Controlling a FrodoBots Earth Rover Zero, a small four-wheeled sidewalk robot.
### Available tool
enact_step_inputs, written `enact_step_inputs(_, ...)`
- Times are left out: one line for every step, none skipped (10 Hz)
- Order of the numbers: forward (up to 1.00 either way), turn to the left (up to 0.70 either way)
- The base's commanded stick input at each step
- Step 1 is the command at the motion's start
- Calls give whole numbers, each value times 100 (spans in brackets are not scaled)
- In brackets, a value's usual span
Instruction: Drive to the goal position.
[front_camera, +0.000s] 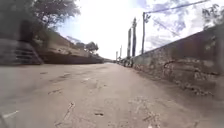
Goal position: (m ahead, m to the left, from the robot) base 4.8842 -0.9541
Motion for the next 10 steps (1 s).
enact_step_inputs(70, 0)
enact_step_inputs(70, 0)
enact_step_inputs(70, 0)
enact_step_inputs(70, 0)
enact_step_inputs(70, 0)
enact_step_inputs(70, 0)
enact_step_inputs(70, 0)
enact_step_inputs(70, 0)
enact_step_inputs(70, -2)
enact_step_inputs(70, -16)
